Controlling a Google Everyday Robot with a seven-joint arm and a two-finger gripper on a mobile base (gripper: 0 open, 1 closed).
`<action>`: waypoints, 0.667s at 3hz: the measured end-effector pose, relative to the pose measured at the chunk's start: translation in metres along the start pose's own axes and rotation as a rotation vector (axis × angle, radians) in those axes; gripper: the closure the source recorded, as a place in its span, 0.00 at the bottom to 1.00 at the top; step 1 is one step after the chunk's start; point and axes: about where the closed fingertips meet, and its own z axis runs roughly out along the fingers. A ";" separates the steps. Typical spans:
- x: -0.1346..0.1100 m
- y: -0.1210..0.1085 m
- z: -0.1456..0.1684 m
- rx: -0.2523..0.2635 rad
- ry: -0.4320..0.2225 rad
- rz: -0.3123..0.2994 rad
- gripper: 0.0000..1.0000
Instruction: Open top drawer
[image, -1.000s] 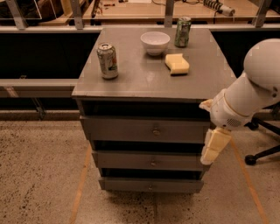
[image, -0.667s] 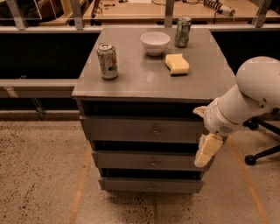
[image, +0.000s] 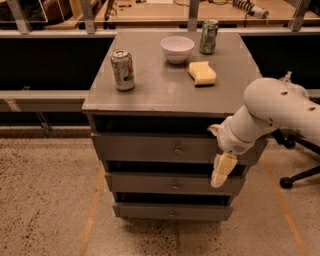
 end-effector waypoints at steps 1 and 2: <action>0.007 -0.022 0.023 0.007 0.032 -0.036 0.01; 0.011 -0.033 0.036 0.000 0.038 -0.055 0.23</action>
Offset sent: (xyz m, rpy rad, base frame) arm 0.0533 -0.0047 -0.0439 -0.0583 -0.0190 0.0637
